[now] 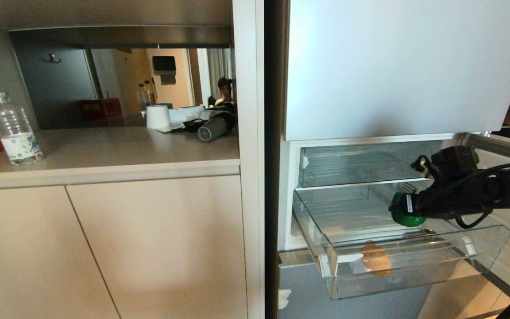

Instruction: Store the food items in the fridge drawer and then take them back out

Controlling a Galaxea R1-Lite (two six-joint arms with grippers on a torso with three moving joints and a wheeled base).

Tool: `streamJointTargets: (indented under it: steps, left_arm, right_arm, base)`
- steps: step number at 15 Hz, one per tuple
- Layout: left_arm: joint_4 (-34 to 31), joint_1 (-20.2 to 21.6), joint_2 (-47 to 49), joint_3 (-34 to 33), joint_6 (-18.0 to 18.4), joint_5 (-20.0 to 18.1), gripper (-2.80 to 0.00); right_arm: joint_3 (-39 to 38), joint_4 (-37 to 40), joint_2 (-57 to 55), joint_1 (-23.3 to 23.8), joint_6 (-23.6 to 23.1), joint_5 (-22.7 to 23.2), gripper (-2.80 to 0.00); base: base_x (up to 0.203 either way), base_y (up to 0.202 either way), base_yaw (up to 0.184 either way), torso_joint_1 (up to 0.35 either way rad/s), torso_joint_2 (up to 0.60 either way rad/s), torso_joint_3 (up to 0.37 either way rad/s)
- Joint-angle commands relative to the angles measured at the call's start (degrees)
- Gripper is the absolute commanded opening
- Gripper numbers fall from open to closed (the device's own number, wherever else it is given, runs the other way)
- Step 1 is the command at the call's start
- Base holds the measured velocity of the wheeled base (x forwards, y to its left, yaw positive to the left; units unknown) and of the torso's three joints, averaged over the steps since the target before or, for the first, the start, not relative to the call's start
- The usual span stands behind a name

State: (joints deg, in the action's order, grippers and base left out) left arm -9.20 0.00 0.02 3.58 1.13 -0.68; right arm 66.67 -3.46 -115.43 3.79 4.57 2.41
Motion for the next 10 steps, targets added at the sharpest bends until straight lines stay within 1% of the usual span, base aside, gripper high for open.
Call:
streamJointTargets:
  steps: [1, 4, 10]
  left_arm:
    - [0.0, 0.0, -0.1, 0.0, 0.0, 0.0, -2.8]
    - [-0.1, 0.0, -0.1, 0.0, 0.0, 0.0, -2.8]
    - [0.0, 0.0, -0.1, 0.0, 0.0, 0.0, -2.8]
  right_arm:
    - [-0.3, -0.1, 0.5, 0.1, 0.2, 0.1, -2.8]
    - [-2.1, -0.1, 5.1, 0.1, 0.7, 0.1, -2.8]
    - [-9.2, -0.1, 16.0, 0.0, 0.4, 0.2, -2.8]
  base:
    - [0.0, 0.0, 0.0, 0.0, 0.0, 0.0]
    - [0.0, 0.0, 0.0, 0.0, 0.0, 0.0]
    - [0.0, 0.0, 0.0, 0.0, 0.0, 0.0]
